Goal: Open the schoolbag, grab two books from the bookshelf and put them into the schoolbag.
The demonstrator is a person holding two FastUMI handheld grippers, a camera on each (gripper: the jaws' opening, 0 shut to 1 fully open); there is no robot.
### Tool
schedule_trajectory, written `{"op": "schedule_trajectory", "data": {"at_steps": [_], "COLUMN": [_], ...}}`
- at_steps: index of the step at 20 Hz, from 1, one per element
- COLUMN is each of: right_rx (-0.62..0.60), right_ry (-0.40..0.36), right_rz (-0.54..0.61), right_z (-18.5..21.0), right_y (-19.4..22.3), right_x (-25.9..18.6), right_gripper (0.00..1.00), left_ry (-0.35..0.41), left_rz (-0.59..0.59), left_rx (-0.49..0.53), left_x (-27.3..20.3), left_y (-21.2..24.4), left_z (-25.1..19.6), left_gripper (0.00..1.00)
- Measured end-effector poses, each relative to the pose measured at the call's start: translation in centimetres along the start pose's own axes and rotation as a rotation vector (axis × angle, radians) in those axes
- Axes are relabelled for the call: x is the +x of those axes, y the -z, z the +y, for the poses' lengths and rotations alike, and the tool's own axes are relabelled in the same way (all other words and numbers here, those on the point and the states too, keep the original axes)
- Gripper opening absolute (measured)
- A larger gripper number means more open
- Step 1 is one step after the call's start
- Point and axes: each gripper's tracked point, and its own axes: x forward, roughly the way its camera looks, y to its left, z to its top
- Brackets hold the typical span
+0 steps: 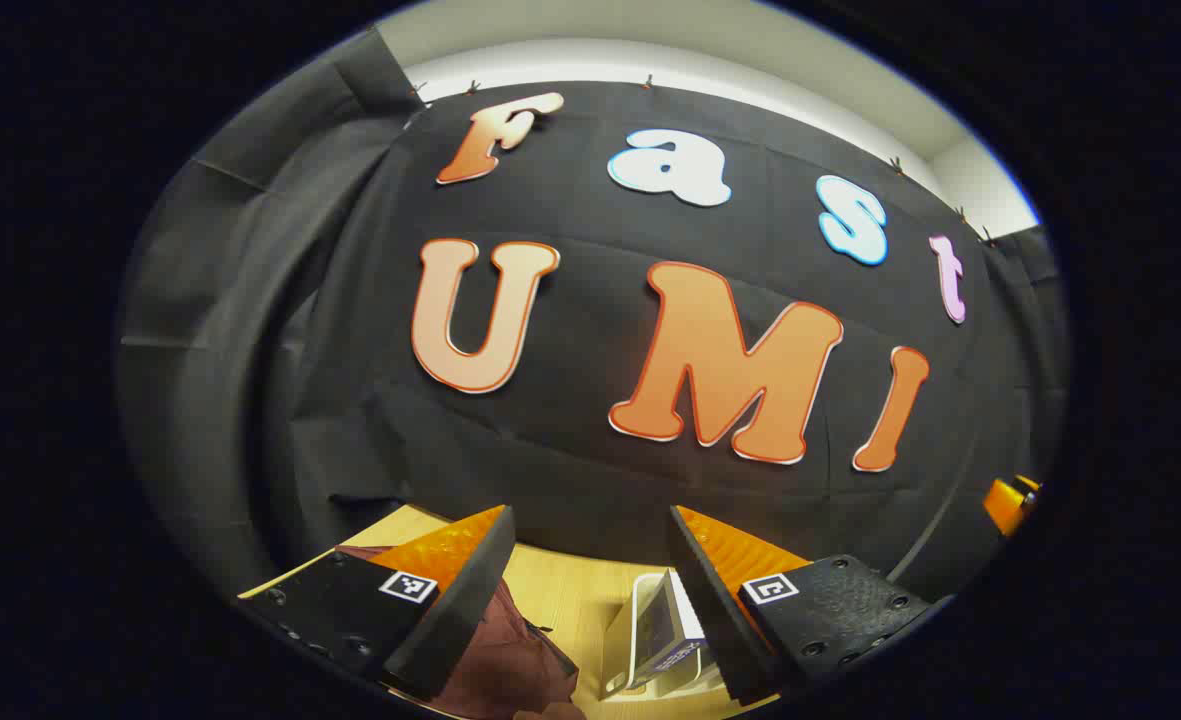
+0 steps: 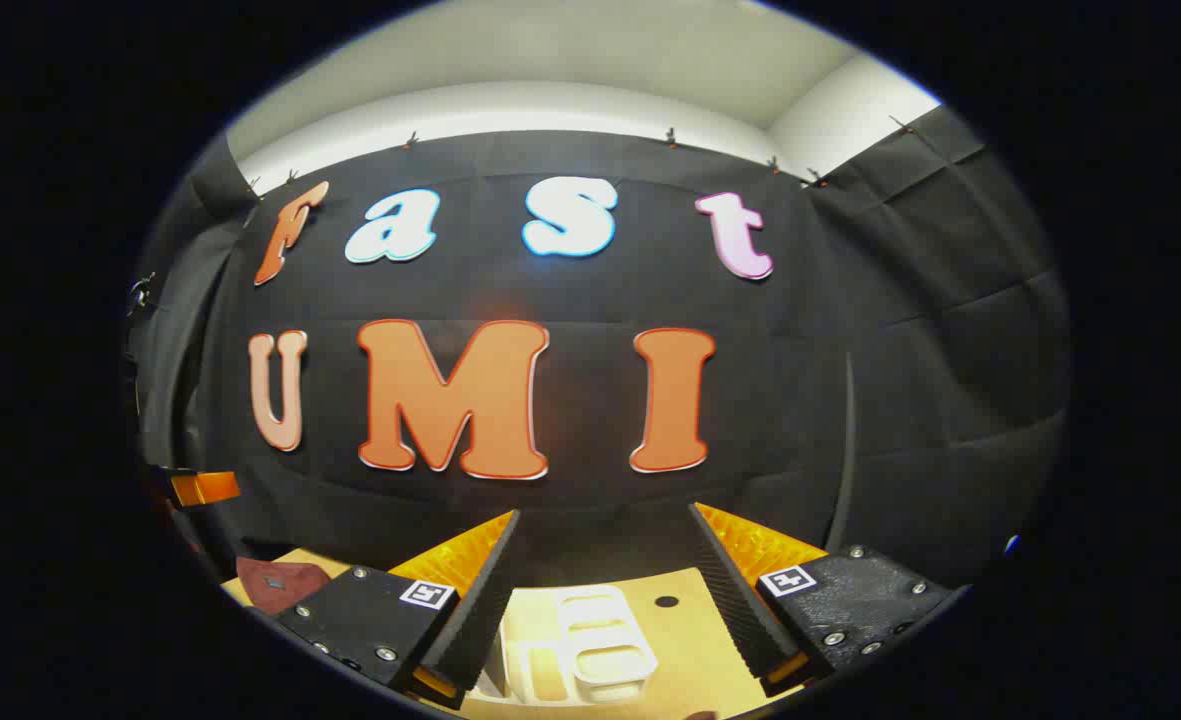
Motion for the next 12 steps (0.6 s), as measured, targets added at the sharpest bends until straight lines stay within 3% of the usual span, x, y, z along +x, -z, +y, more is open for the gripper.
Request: {"op": "schedule_trajectory", "data": {"at_steps": [4, 6, 7, 12], "right_rx": [-0.079, -0.035, -0.008, -0.015], "right_ry": [-0.092, -0.153, -0.184, -0.104], "right_rz": [-0.051, -0.021, 0.015, 0.010], "right_z": [-0.5, 0.1, 0.4, 0.0], "right_y": [-0.9, 0.3, 1.3, 0.9], "right_x": [2.1, 2.8, 3.1, 3.6], "right_gripper": [0.95, 1.00, 0.95, 0.95], "left_ry": [-0.134, -0.163, -0.166, -0.139], "left_rz": [-0.044, -0.031, -0.037, -0.041], "left_rx": [0.005, -0.026, -0.043, 0.066], "left_x": [-1.8, -2.8, -3.2, -2.5], "left_y": [-0.4, 0.7, 0.6, 0.3], "left_z": [0.2, -0.3, -0.6, -0.5], "left_gripper": [0.94, 0.94, 0.94, 0.94]}}
